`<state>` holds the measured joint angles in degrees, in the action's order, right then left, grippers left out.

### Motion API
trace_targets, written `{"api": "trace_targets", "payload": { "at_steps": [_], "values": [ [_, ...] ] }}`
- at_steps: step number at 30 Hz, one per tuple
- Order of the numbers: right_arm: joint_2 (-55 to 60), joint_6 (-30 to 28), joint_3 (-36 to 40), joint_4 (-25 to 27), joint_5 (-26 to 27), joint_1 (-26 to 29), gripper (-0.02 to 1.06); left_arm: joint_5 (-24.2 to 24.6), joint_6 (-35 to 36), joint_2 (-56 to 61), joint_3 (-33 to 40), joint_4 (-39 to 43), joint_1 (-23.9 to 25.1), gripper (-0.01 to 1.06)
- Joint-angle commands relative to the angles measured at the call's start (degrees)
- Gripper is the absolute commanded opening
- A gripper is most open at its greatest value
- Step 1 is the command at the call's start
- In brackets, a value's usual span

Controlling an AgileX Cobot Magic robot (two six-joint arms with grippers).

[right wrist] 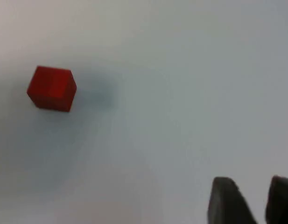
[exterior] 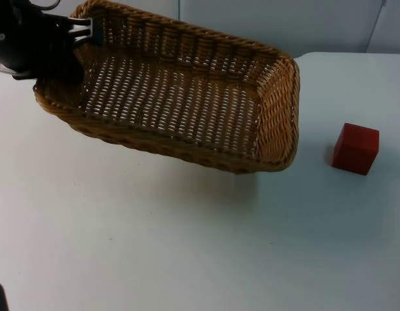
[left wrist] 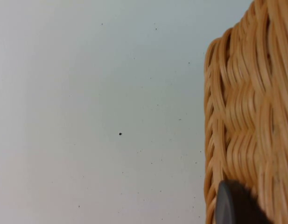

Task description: Pick up the basket with the left hand and place the cube into the basket with the right hand.

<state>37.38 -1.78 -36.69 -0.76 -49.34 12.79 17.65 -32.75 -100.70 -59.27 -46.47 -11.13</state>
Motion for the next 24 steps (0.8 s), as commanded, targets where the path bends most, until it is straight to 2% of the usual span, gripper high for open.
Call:
{"api": "trace_targets", "payload": {
  "at_steps": [1,3,4,6,7,8,10,12,17,22,24],
  "values": [
    [6.98,-0.73,-1.13,-0.22,2.44,-1.39,0.51,-0.91,0.63,0.94,-0.04,-1.55,0.12,0.00],
    [13.86,-0.73,-2.20,-0.07,4.89,-4.20,0.81,-0.91,0.63,0.94,-0.04,-1.55,0.12,0.00],
    [13.86,-0.73,-2.20,-0.07,4.89,-4.20,0.81,-0.91,0.63,0.94,-0.04,-1.55,0.12,0.00],
    [19.82,-0.73,-3.36,0.02,8.66,-7.14,1.05,-0.91,0.63,0.94,-0.04,-1.55,0.12,0.00],
    [23.00,-0.83,-3.97,0.14,11.39,-8.88,1.05,-0.91,0.63,0.94,-0.04,-1.55,0.12,0.00],
    [23.00,-0.83,-3.97,0.14,11.39,-8.88,1.05,-0.91,0.63,0.94,-0.04,-1.55,0.12,0.00],
    [30.19,-0.83,-5.63,0.14,17.74,-12.74,1.05,-0.91,0.63,0.94,-0.04,-1.55,0.12,0.00],
    [36.36,-0.83,-7.49,0.04,21.14,-15.66,1.05,-0.91,0.63,0.94,-0.04,-1.55,0.12,0.00],
    [47.35,-0.83,-11.00,0.04,26.43,-19.31,1.04,-0.91,0.63,0.94,-0.04,-1.55,0.12,0.00],
    [54.07,-0.83,-13.85,0.04,28.26,-20.53,1.04,-0.91,0.63,0.94,-0.04,-1.55,0.12,0.00],
    [58.22,-0.83,-15.48,0.04,30.96,-20.73,1.04,-0.91,0.63,0.94,-0.04,-1.55,0.12,0.00]
  ]
}}
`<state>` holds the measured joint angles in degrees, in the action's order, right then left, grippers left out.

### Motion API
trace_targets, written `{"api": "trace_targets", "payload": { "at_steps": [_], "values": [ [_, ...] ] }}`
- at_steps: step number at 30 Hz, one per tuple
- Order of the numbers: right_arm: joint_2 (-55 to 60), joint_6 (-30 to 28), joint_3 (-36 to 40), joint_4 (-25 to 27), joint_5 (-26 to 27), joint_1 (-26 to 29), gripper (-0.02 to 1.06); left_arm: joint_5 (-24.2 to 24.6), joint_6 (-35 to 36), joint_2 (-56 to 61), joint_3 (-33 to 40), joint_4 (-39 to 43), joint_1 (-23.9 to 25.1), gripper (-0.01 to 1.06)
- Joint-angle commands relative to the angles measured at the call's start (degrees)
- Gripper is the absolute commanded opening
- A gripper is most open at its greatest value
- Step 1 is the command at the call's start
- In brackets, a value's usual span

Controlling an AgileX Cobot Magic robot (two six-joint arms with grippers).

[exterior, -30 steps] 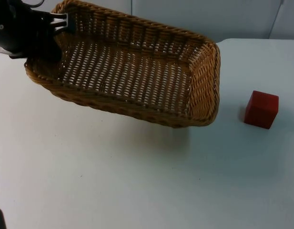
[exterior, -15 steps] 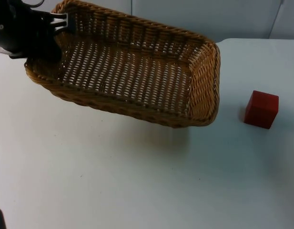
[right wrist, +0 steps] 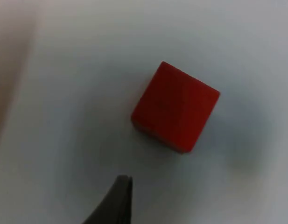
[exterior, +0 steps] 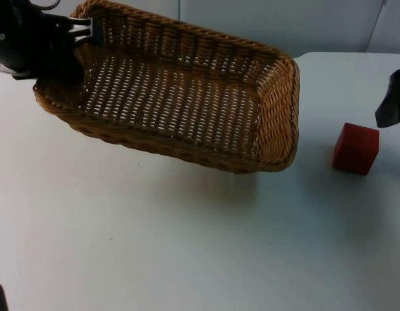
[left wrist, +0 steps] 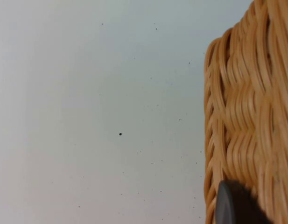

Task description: Pick up the basket with the left hand and place the cube into the basket with the right hand.

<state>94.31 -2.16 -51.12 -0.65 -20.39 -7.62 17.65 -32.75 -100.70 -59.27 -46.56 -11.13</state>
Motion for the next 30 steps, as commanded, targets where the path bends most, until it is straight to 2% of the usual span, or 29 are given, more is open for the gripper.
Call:
{"api": "trace_targets", "payload": {
  "at_steps": [1,8,21,25,26,28,30],
  "values": [
    [2.67,-0.46,-1.34,-0.07,3.39,-0.32,1.03,-0.91,0.63,0.94,-0.04,-1.46,0.12,0.00],
    [8.85,-0.84,-1.73,0.65,10.91,-0.85,1.03,-0.91,0.63,0.94,-0.04,-1.46,0.12,0.00],
    [15.65,-1.04,-1.73,0.65,16.03,-1.92,1.03,-0.91,0.52,0.94,-0.04,-1.46,0.12,0.00],
    [16.68,-1.04,-1.73,0.65,17.27,-1.92,0.95,-0.91,0.27,0.94,-0.04,-1.46,0.12,0.00],
    [17.07,-1.04,-1.73,0.65,18.32,-1.92,0.87,-0.91,0.27,0.94,-0.04,-1.46,0.12,0.00],
    [17.78,-0.92,-1.73,0.65,20.39,-1.92,0.63,-0.91,0.27,0.94,-0.04,-1.46,0.12,0.00],
    [17.89,-1.07,-1.73,0.65,22.18,-1.67,0.28,-0.91,0.27,0.94,-0.04,-1.46,0.12,0.00]
  ]
}}
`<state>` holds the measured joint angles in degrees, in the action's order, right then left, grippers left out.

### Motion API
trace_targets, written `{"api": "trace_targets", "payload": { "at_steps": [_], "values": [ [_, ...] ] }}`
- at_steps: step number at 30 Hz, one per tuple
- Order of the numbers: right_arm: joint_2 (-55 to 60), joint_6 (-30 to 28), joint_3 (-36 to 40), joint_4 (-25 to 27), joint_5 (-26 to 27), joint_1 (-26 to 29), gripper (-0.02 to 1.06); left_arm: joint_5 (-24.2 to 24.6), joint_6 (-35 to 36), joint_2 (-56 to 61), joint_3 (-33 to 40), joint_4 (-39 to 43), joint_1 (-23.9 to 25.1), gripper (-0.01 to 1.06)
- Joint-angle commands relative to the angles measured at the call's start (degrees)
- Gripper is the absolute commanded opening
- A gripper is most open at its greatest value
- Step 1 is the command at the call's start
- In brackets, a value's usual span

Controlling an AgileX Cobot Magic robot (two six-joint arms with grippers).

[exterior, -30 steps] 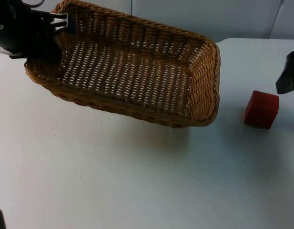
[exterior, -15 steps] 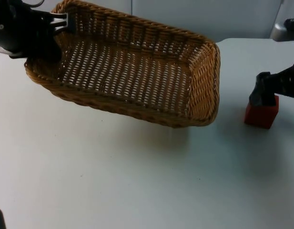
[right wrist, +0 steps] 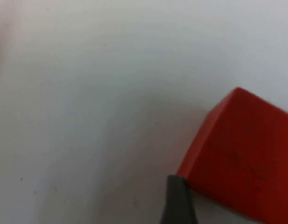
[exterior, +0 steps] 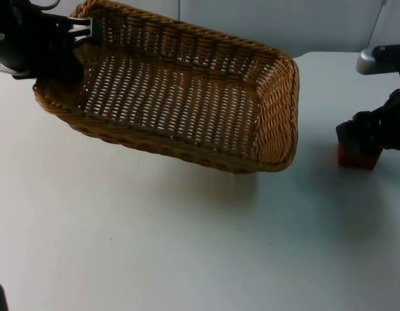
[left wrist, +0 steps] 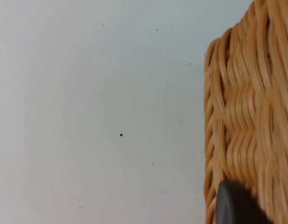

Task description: Pick up the basket with the left hand and place the cube into the basket with the right hand.

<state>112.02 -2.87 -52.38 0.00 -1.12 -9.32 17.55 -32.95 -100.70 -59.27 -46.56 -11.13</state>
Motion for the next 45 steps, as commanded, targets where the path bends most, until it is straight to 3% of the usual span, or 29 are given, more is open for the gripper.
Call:
{"api": "trace_targets", "payload": {
  "at_steps": [1,2,3,7,10,16,20,23,35,41,45],
  "values": [
    [0.18,-0.36,-0.47,0.00,2.91,0.03,0.28,-0.80,0.48,0.94,-0.04,-1.46,0.12,0.00],
    [0.18,-0.36,-0.62,0.00,3.51,0.17,0.07,-0.80,0.48,0.94,-0.04,-1.46,0.12,0.00],
    [0.06,-0.23,-1.36,0.00,3.13,0.26,0.00,-0.80,0.48,0.94,-0.04,-1.46,0.12,0.00],
    [-0.62,-0.23,-4.95,0.00,-1.32,0.63,0.00,-0.80,0.48,0.94,-0.04,-1.46,0.12,0.00],
    [-3.39,-0.23,-10.31,0.00,-8.97,0.63,0.00,-0.80,0.48,0.94,-0.04,-1.46,0.12,0.00],
    [-7.91,-1.81,-17.47,0.00,-17.62,-0.12,0.00,-0.80,0.48,0.94,-0.04,-1.46,0.12,0.00],
    [-13.21,-6.47,-25.23,0.00,-28.22,-4.59,0.00,-0.80,0.48,0.94,-0.04,-1.46,0.12,0.00],
    [-15.17,-6.58,-28.47,0.00,-31.43,-7.60,0.00,-0.80,0.48,0.94,-0.04,-1.46,0.12,0.00],
    [-15.56,-6.01,-30.45,0.32,-33.73,-22.79,0.00,1.17,0.37,0.94,-0.04,-1.46,0.12,0.00],
    [-11.06,-3.86,-30.45,0.32,-34.34,-25.55,0.00,5.44,0.37,0.94,-0.04,-1.98,0.12,0.00],
    [-6.88,-1.63,-30.45,3.37,-38.30,-25.54,0.00,8.66,0.37,0.94,-0.04,-3.65,0.12,0.00]
  ]
}}
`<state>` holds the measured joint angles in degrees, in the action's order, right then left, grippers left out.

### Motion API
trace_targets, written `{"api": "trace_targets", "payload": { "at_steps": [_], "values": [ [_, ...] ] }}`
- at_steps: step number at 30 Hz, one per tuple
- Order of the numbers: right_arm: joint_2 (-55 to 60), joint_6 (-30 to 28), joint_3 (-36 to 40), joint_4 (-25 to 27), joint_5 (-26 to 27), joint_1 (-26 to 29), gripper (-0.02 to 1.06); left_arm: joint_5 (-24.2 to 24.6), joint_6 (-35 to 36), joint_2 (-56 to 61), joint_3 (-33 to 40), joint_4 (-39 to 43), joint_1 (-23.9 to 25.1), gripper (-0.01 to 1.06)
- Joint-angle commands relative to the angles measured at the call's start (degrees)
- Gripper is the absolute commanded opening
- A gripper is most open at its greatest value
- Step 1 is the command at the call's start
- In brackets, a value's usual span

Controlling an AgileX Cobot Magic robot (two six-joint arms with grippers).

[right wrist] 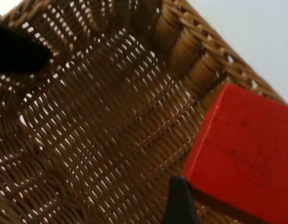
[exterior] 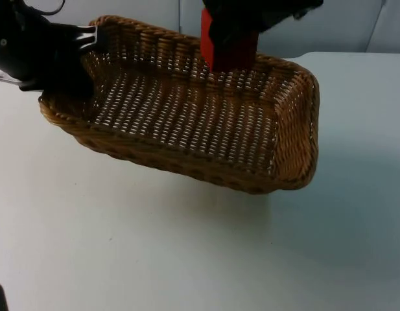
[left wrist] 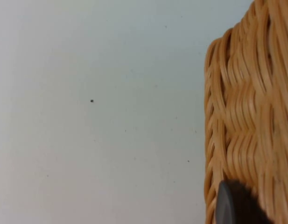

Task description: Pick up the basket with the left hand and place the cube into the basket with the right hand.

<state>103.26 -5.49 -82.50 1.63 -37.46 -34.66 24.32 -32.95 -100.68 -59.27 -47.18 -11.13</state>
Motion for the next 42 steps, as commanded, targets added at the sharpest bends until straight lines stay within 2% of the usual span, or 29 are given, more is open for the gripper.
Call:
{"api": "trace_targets", "payload": {
  "at_steps": [1,5,6,8,10,11,15,16,17,18,20,21,26,27,31,35,42],
  "values": [
    [1.88,0.99,-0.33,1.74,-1.96,-0.20,0.00,1.89,0.37,0.92,-0.04,-3.03,0.12,0.00],
    [5.40,0.19,-0.33,7.37,-6.32,-0.20,0.00,5.21,0.37,0.92,-0.04,-5.46,0.12,0.00],
    [5.40,0.19,-0.33,7.37,-6.32,-0.20,0.00,5.21,0.37,0.92,-0.04,-5.46,0.12,0.00],
    [5.76,-1.72,-0.33,8.95,-6.94,-0.20,0.08,6.06,0.37,0.92,-0.04,-5.46,0.12,0.00],
    [5.58,-2.47,-0.33,9.59,-6.82,-0.20,0.30,7.03,0.37,0.92,-0.04,-5.46,0.12,0.00],
    [5.58,-2.47,-0.33,9.59,-6.82,-0.20,0.30,7.03,0.37,0.92,-0.04,-5.46,0.12,0.00],
    [5.36,-1.17,-1.25,9.25,-7.35,-0.20,0.87,8.29,-0.05,0.92,-0.04,-5.46,0.12,0.00],
    [5.36,-1.17,-1.25,9.25,-7.35,-0.20,0.87,8.29,-0.05,0.92,-0.04,-5.46,0.12,0.00],
    [5.36,-0.58,-2.24,8.81,-8.31,-0.20,0.95,8.43,-0.15,0.92,-0.04,-5.46,0.12,0.01],
    [5.08,-0.46,-4.56,7.32,-10.31,-0.20,0.97,8.86,-0.96,0.92,-0.04,-5.46,0.12,0.02],
    [4.37,-0.46,-8.09,5.67,-12.55,-0.20,0.96,9.94,-1.76,0.92,-0.04,-5.71,0.12,0.10],
    [4.37,-0.46,-8.09,5.67,-12.55,-0.20,0.96,9.94,-1.76,0.92,-0.04,-5.71,0.12,0.10],
    [1.53,-0.46,-19.10,2.71,-14.31,-0.10,0.90,9.88,-2.21,0.92,-0.04,-5.71,0.12,0.40],
    [1.53,-0.46,-19.10,2.71,-14.31,-0.10,0.90,9.88,-2.21,0.92,-0.04,-5.71,0.12,0.40],
    [0.89,-0.46,-28.48,2.59,-18.82,0.03,0.89,7.33,-2.21,0.59,-0.04,-6.25,0.12,0.42],
    [0.89,-0.46,-33.89,2.44,-22.58,0.03,0.89,6.50,-2.21,0.60,-0.04,-6.25,0.12,0.42],
    [0.80,1.68,-36.92,-1.63,-24.83,0.03,0.88,6.26,-2.21,0.60,-0.04,-6.25,0.12,0.42]
  ]
}}
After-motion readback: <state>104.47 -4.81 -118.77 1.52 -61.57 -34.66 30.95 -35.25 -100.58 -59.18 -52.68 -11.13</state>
